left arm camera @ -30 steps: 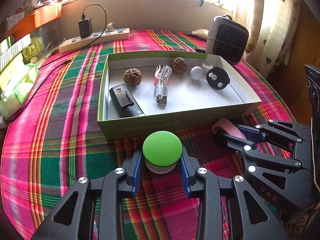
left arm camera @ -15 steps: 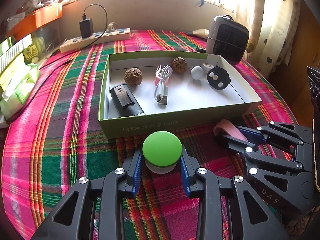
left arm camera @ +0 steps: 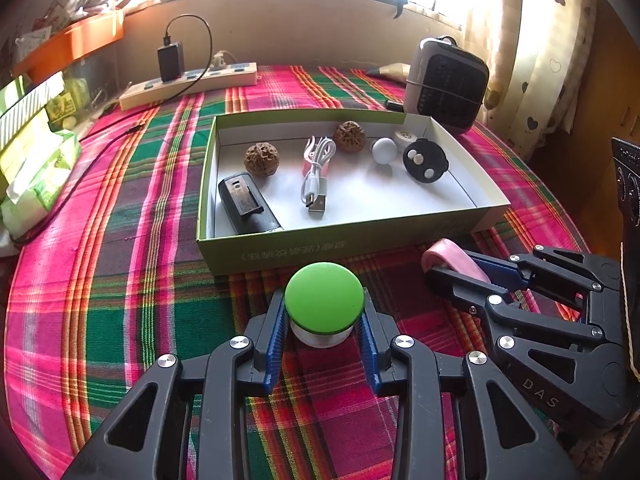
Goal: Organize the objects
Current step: 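Carry the mushroom in the left tool and pink object in the right tool into the tray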
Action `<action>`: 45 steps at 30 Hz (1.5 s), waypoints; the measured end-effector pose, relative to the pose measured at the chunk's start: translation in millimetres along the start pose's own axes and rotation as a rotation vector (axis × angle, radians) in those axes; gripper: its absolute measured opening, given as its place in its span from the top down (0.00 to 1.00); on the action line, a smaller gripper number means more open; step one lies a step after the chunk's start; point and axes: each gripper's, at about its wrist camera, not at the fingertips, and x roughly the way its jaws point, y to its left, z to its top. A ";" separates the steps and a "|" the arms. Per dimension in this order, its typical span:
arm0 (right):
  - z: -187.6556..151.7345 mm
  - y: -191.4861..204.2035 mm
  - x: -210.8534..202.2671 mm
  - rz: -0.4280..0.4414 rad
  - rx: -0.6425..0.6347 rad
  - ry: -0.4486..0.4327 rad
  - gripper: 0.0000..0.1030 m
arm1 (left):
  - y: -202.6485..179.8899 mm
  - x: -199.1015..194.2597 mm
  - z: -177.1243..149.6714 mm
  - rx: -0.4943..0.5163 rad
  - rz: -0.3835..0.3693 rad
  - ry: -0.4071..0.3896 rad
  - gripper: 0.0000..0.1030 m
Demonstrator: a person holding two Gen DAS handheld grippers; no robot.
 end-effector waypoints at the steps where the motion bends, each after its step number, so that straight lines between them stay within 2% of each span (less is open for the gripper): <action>1: 0.1 0.0 -1.2 0.002 0.002 -0.003 0.82 | -0.5 -1.1 0.2 0.000 0.000 -0.001 0.70; 14: 9.8 -4.9 -18.5 -0.004 0.017 -0.053 0.82 | -9.6 -18.3 13.6 0.026 -0.007 -0.036 0.70; 24: 26.3 -13.6 -22.8 -0.021 0.027 -0.075 0.82 | -3.4 -16.7 33.3 0.018 -0.015 -0.049 0.70; 30: 37.6 -17.6 -16.4 -0.022 0.028 -0.076 0.82 | 4.9 -11.6 46.9 0.008 -0.004 -0.057 0.70; 45: 61.9 -34.7 23.3 -0.010 0.046 -0.018 0.82 | 17.0 21.3 71.6 -0.007 0.002 -0.029 0.70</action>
